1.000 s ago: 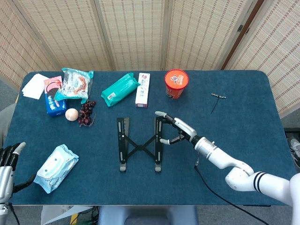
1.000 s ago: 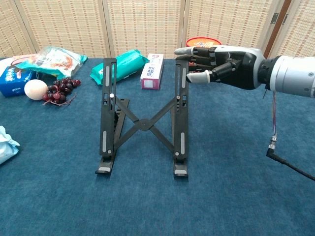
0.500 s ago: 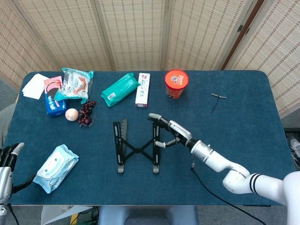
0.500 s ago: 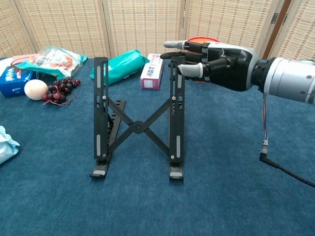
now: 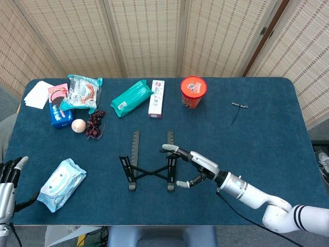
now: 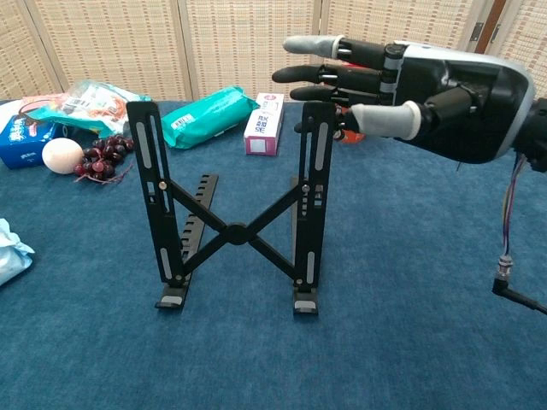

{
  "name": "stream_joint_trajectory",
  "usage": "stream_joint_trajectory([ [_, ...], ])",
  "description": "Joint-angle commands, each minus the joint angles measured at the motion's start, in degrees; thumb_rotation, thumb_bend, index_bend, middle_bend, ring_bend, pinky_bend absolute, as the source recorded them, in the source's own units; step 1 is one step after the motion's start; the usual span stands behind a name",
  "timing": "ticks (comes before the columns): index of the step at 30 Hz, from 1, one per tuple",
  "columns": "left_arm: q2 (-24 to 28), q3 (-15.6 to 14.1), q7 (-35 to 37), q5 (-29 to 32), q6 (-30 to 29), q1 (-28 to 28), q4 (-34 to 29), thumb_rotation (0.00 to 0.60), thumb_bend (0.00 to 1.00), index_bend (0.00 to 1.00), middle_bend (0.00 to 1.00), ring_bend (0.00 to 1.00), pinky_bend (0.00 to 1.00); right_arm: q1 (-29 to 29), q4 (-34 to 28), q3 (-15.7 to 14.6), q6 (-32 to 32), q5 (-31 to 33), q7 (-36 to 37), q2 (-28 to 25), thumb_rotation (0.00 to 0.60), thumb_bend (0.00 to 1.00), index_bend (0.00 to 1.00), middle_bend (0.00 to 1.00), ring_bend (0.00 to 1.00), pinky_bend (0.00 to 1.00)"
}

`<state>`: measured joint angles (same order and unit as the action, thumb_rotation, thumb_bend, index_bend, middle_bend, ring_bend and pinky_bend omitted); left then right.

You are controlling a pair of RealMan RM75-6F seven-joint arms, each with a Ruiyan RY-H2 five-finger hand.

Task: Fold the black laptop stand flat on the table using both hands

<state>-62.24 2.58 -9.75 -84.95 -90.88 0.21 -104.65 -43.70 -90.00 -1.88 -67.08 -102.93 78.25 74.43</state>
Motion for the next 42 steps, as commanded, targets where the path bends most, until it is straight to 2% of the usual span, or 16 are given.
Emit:
stream_joint_trajectory([
  [1,0.0,0.0,0.0,0.0,0.0,0.0,0.1,0.600,0.18,0.09,0.11,0.07,0.02,0.8,-2.5,-1.6,-1.2,-1.1,-2.2,-1.5,0.600,0.17,0.00,0.13,0.00,0.14],
  [11,-0.3,-0.2,0.6,-0.1,-0.1,0.3,0.8,0.600,0.18,0.09,0.11,0.07,0.02,2.0,-7.1,-4.7,-3.1,-3.2,-6.9,-3.0,0.600,0.17,0.00,0.13,0.00,0.14],
  [18,-0.4,-0.2,0.6,-0.2,0.2,0.1,0.9,0.600,0.18,0.09,0.11,0.07,0.02,2.6,-8.6,-4.5,-3.8,-1.9,-10.7,-3.6,0.600,0.17,0.00,0.13,0.00,0.14],
  [26,-0.4,-0.1,0.5,0.0,0.2,0.1,1.0,0.600,0.18,0.09,0.11,0.07,0.02,2.3,-7.0,-3.8,-2.0,1.1,-10.9,-2.8,0.600,0.17,0.00,0.13,0.00,0.15],
  [42,-0.2,-0.1,0.4,0.1,0.0,0.3,0.6,0.600,0.18,0.09,0.11,0.07,0.02,-0.7,-0.2,-3.3,3.6,3.0,-5.8,3.3,0.600,0.17,0.00,0.13,0.00,0.15],
])
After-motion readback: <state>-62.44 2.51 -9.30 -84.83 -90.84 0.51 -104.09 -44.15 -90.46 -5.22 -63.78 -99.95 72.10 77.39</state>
